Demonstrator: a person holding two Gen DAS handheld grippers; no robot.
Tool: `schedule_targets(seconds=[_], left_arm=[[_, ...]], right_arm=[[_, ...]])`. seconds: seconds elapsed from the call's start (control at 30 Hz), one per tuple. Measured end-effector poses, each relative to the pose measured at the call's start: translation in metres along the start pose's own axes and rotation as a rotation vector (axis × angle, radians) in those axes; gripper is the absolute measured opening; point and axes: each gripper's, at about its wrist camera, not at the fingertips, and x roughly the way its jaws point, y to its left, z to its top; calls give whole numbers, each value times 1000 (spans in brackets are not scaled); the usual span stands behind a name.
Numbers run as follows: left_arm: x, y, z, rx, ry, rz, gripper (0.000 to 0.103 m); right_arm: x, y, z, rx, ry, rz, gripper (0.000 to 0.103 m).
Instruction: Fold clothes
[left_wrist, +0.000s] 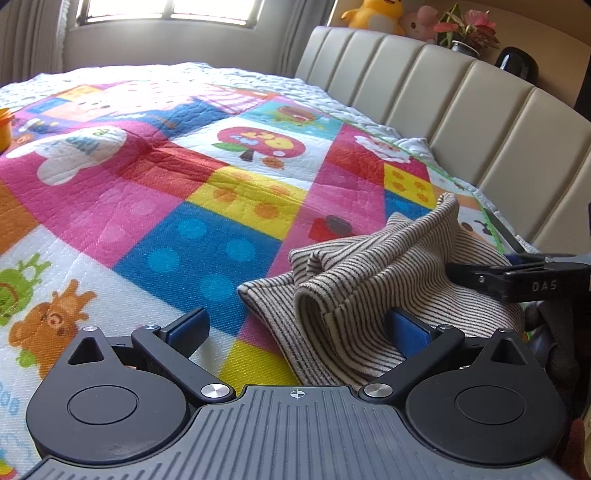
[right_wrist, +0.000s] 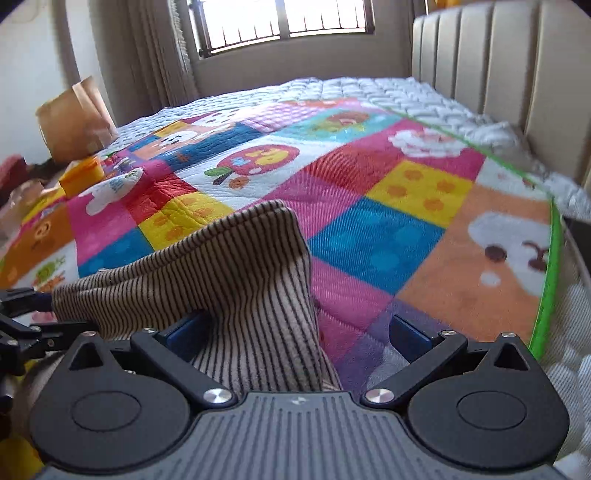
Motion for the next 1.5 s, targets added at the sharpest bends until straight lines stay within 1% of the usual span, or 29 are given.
schedule_targets(seconds=[0.03,0.07,0.17,0.3,0.33,0.4,0.43,0.47,0.5,0.6,0.67,0.73,0.83,0.9,0.97,1.03,1.13,1.23,1.27,1.33,1.37,1.43,1.47,1.5], left_arm=[[0,0,0,0,2,-1,103],[-1,-1,1,1,2,1,103],[-4,-2,0,-2,-2,12,103],[-11,-6,0,2,-16,31,103],[-14,-8,1,10,-22,40,103],[-24,-13,3,39,-39,67,103],[-30,-15,5,55,-52,73,103],[-37,-17,8,69,-68,67,103],[-43,-18,11,76,-88,47,103],[-58,-21,25,87,-136,-43,103],[-59,-25,33,108,-142,-84,103],[-50,-29,38,132,-117,-102,103],[-22,-31,41,143,-43,-113,103],[-2,-29,41,137,3,-106,103],[13,-23,36,112,44,-117,103],[22,-16,32,64,64,-143,103],[24,-9,27,1,67,-176,103],[23,-21,20,-30,79,-200,103],[23,-27,16,-31,88,-227,103],[21,-49,4,-8,109,-307,103],[20,-63,-2,22,113,-328,103],[13,-90,-13,111,106,-327,103],[9,-98,-17,137,110,-338,103],[1,-101,-16,147,92,-343,103]], right_arm=[[-3,-5,-1,19,6,22,103],[-11,-8,-2,30,-9,34,103],[-41,-12,-12,61,-75,49,103],[-80,-17,-33,149,-97,83,102],[-88,-19,-38,169,-100,99,100],[-96,-20,-49,215,-83,142,85],[-94,-21,-53,247,-62,170,81],[-93,-21,-58,279,-40,198,74],[-91,-22,-63,311,-19,225,69],[-70,-24,-73,425,56,282,64],[-60,-24,-74,461,56,294,64],[-56,-22,-70,452,42,295,62],[-52,-19,-61,421,22,291,59],[-49,-19,-53,389,10,280,55],[-44,-20,-43,356,-2,261,54],[-39,-23,-30,318,-19,241,54],[-27,-29,-9,257,-30,224,54],[-17,-29,11,170,-46,173,54],[-15,-29,17,145,-53,156,54],[-11,-28,28,94,-66,123,54],[-9,-28,33,68,-72,106,54],[-11,-29,37,61,-79,97,54],[-15,-31,37,64,-82,97,55],[-20,-32,35,68,-85,99,57]])
